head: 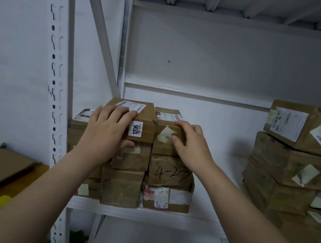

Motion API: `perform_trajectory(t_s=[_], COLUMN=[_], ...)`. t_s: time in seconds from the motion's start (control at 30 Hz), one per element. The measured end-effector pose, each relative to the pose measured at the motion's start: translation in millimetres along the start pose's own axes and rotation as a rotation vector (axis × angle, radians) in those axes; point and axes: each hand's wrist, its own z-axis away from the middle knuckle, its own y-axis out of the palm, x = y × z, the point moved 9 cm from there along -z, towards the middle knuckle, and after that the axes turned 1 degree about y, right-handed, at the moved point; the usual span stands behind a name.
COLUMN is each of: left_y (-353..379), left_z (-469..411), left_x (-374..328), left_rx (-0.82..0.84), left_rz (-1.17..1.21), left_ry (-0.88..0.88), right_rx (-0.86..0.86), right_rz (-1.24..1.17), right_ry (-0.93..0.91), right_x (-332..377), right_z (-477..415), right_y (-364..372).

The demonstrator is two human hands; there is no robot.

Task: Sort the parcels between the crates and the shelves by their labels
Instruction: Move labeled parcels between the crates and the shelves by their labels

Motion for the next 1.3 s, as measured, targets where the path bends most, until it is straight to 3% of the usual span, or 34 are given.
perform_trajectory(t_s=[0.33, 0.7, 0.87, 0.97, 1.07, 1.17, 1.3], left_y=[-20.2, -44.2, -30.7, -22.7, -15.1, -2.5, 16.8], left_z=[-11.7, -40.6, -59.3, -75.9, -92.2, -105.0, -112.4], left_x=[-30.6, -162.0, -241.9, -285.8, -316.3, -329.1, -336.9], left_rx=[-0.090, -0.206, -0.207, -0.199, -0.200, -0.170, -0.113], left_rz=[0.048, 0.323, 0.442, 0.458, 0.460, 0.462, 0.506], left_ry=[-0.001, 0.130, 0.217, 0.256, 0.286, 0.257, 0.185], right_rx=[-0.060, -0.420, -0.626, -0.569, -0.442, -0.382, -0.465], right_rz=[0.110, 0.312, 0.478, 0.639, 0.728, 0.740, 0.610], right_ry=[-0.053, -0.254, -0.022, 0.209, 0.328, 0.338, 0.241], right_x=[-0.9, -35.4, -103.5, -141.6, -163.1, -170.9, -168.7], right_z=[-2.9, 51.4, 65.8, 42.2, 13.7, -1.6, -4.7], right_y=[-8.9, -151.4, -244.4, -287.2, -303.1, -298.4, -299.9])
